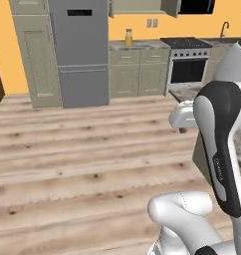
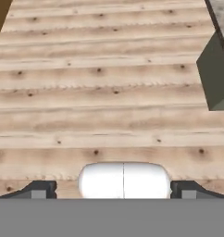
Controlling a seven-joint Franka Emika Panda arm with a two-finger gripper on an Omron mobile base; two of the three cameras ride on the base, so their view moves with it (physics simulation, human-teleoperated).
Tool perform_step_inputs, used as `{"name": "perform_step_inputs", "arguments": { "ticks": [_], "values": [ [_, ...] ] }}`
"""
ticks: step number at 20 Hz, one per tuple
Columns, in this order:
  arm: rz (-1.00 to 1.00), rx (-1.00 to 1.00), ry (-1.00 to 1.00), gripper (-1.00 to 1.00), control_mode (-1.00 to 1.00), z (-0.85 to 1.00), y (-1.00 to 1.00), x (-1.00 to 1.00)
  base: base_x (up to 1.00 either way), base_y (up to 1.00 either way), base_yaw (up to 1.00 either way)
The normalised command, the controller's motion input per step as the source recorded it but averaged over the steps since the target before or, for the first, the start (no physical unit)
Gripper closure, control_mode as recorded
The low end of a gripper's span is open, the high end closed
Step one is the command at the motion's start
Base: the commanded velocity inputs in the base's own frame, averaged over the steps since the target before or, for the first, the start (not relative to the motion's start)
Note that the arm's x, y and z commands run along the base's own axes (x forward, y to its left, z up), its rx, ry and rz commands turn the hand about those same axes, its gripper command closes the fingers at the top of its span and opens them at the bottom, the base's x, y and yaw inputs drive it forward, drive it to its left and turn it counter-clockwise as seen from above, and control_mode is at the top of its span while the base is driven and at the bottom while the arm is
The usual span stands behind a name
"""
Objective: There is a tray on the dining counter. Grab the cup, mug, and pitcher and place them on the tray. The pitcher may be placed next to the tray if it cannot fit the tray.
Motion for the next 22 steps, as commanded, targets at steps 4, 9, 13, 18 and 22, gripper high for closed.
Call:
{"name": "perform_step_inputs", "arguments": {
  "ticks": [4, 9, 13, 18, 22],
  "values": [
    [0.0, 0.0, 0.0, -1.0, 1.0, 0.0, 0.0, 0.0, 1.0, 1.0, 0.0],
    [0.0, 0.0, 0.0, -1.0, 1.0, 0.0, 0.0, 0.0, 1.0, 0.85, -0.01],
    [0.0, 0.0, 0.0, -1.0, 1.0, 0.0, 0.0, 0.0, 1.0, 0.6, -0.01],
    [0.0, 0.0, 0.0, -1.0, 1.0, 0.0, 0.0, 0.0, 1.0, 0.31, -0.01],
    [0.0, 0.0, 0.0, -1.0, 1.0, 0.0, 0.0, 0.0, 1.0, 0.16, 0.0]
  ]
}}
